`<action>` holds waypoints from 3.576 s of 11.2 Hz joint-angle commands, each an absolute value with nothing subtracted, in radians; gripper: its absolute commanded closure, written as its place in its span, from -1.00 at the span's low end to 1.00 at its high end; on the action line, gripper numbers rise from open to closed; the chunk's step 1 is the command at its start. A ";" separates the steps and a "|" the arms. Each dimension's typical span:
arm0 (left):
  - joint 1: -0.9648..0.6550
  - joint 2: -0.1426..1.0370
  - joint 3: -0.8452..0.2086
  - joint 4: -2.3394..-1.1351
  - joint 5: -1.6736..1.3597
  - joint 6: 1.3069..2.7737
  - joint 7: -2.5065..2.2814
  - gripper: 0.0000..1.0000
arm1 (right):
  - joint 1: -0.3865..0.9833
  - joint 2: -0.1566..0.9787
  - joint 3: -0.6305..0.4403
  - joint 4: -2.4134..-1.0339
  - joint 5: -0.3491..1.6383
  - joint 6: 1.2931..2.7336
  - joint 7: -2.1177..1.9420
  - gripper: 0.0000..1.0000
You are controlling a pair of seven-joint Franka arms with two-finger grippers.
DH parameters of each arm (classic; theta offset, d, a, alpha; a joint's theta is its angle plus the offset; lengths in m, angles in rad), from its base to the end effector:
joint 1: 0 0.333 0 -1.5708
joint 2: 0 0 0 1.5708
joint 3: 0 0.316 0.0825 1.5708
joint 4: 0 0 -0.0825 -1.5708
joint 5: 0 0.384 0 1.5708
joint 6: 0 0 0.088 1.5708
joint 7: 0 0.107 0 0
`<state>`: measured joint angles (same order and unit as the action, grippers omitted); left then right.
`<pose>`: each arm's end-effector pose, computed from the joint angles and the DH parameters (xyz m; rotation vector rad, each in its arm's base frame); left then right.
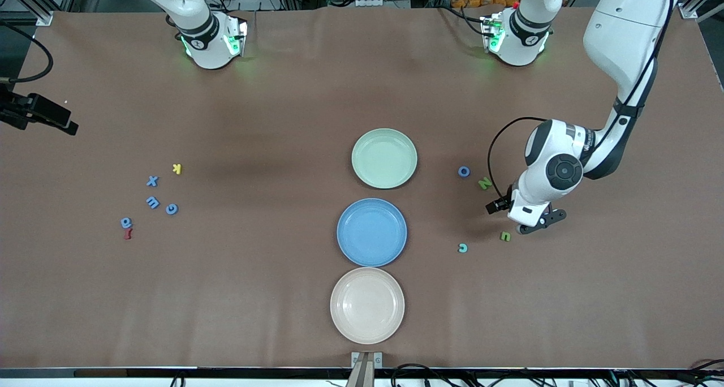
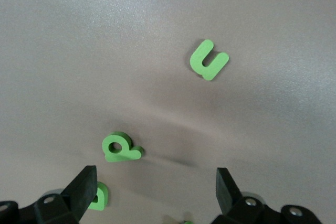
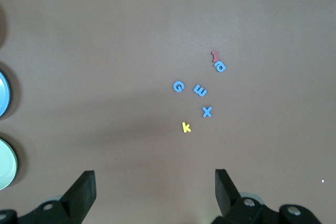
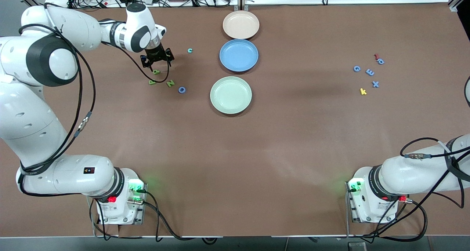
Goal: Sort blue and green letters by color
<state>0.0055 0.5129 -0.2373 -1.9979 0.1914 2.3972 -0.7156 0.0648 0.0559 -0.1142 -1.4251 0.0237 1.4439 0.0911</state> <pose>0.5821 -0.1338 0.1981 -3.0417 -0.5544 0.1233 0.5585 -0.0227 0.6505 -3.1172 0.2152 0.0580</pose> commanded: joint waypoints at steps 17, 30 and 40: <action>0.133 0.469 -0.247 -2.094 0.347 2.528 -0.663 -1.00 | 0.031 0.040 -0.143 -1.425 0.018 1.442 0.092 -1.00; 0.140 0.439 -0.249 -2.088 0.347 2.522 -0.638 -1.00 | 0.025 0.037 -0.141 -1.422 0.020 1.436 0.091 -1.00; 0.132 0.512 -0.249 -2.089 0.345 2.559 -0.679 -1.00 | 0.034 0.049 -0.138 -1.419 0.025 1.439 0.092 -1.00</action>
